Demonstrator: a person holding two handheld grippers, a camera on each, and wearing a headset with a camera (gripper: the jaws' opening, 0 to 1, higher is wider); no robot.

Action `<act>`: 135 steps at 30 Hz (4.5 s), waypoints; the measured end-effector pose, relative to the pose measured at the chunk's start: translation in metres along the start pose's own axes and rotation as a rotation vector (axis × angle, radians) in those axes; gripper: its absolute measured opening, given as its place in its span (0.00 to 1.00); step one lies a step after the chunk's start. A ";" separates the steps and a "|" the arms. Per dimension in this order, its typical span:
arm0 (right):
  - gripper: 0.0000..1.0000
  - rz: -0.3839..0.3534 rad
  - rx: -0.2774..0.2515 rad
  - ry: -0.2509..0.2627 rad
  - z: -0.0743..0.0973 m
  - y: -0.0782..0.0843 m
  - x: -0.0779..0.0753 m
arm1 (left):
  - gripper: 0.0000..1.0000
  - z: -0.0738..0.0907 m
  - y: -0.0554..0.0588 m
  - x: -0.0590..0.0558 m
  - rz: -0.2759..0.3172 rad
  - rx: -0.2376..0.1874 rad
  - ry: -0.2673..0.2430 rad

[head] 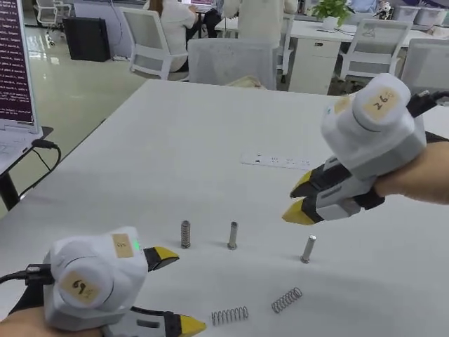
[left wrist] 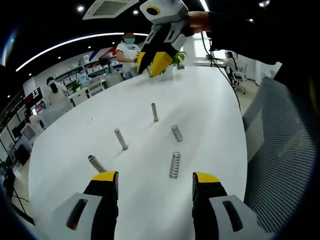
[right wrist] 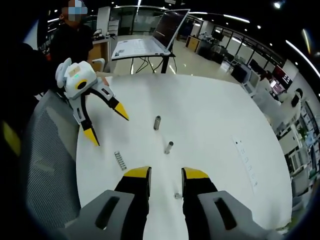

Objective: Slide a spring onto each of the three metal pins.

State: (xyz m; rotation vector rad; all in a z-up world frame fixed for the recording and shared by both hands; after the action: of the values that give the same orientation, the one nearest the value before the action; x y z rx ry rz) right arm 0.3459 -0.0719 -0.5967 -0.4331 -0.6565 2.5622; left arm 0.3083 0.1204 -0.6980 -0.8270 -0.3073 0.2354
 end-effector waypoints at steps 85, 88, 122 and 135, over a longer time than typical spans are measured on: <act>0.56 -0.475 -0.263 0.047 -0.013 0.144 0.061 | 0.10 -0.057 0.014 -0.021 -0.047 0.053 0.172; 0.59 -0.476 -0.259 0.048 -0.013 0.145 0.061 | 0.10 -0.057 0.015 -0.022 -0.051 0.054 0.173; 0.80 -0.478 -0.285 0.077 -0.014 0.144 0.057 | 0.03 -0.059 0.016 -0.021 -0.058 0.051 0.178; 0.80 -0.467 -0.286 0.070 -0.013 0.141 0.058 | 0.02 -0.049 -0.001 -0.020 -0.051 -0.003 0.184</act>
State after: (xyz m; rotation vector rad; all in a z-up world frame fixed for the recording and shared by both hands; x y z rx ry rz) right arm 0.2528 -0.1480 -0.6912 -0.4031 -0.9749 2.0139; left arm 0.3074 0.0799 -0.7314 -0.8366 -0.1560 0.1099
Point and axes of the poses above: the centre of the closed fingertips' face, and the gripper's own axes: z roughly backward along the fingers, x roughly to its left, y roughly out of its underside, the point moved 6 cm from there along z, roughly backward along the fingers, and after that the axes turned 7 degrees about x, right-handed, at the moved point
